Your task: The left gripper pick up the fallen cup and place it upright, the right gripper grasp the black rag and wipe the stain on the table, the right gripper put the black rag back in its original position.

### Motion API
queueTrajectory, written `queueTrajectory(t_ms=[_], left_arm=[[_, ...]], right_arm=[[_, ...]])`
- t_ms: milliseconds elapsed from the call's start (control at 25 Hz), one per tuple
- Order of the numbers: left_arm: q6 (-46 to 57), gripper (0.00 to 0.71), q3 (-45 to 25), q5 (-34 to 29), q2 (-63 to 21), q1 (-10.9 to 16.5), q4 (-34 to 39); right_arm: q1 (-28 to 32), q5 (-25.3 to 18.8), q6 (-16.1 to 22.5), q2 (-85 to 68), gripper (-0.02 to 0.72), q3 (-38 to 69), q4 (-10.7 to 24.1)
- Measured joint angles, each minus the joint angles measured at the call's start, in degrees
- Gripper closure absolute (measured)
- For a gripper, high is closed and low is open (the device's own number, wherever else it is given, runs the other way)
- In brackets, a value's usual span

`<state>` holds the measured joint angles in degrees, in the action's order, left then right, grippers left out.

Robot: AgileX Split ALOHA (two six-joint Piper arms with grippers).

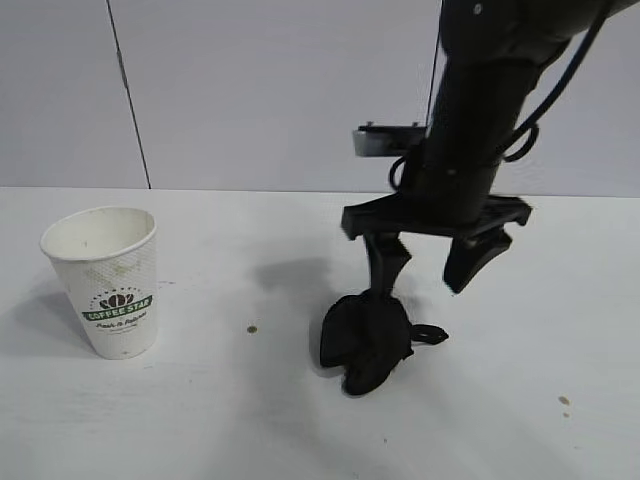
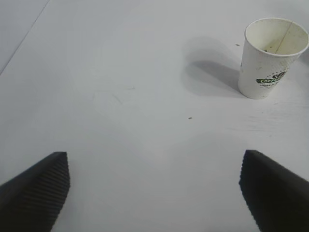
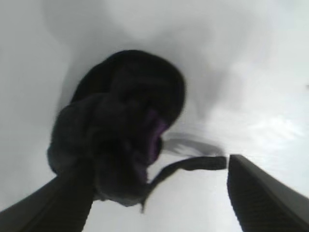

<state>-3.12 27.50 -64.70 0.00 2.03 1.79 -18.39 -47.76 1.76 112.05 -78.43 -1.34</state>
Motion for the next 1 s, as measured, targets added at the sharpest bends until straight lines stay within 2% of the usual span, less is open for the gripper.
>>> queueTrajectory(t_ms=[320,440,560,640,760,920,1000], left_arm=[[0.00,0.024,0.00,0.00,0.00,0.00,0.00],[0.00,0.024,0.00,0.00,0.00,0.00,0.00],[0.00,0.024,0.00,0.00,0.00,0.00,0.00],[0.00,0.024,0.00,0.00,0.00,0.00,0.00],[0.00,0.024,0.00,0.00,0.00,0.00,0.00],[0.00,0.024,0.00,0.00,0.00,0.00,0.00],[0.00,0.024,0.00,0.00,0.00,0.00,0.00]], right_arm=[[22.69,-6.07,-0.67,-9.73,0.169,0.00,4.94],[31.62,-7.57,-1.05,-15.72,0.169,0.00,5.06],[39.22,-8.21,-1.76,-24.68,0.169,0.00,2.95],[41.65,-8.31,-3.27,-32.98,0.169,0.00,1.34],[42.29,-8.36,-5.22,-46.97,0.169,0.00,-1.91],[42.29,-8.60,-10.00,-66.87,0.169,0.00,-7.63],[42.29,-9.61,-11.56,-75.46,0.169,-0.27,-8.98]])
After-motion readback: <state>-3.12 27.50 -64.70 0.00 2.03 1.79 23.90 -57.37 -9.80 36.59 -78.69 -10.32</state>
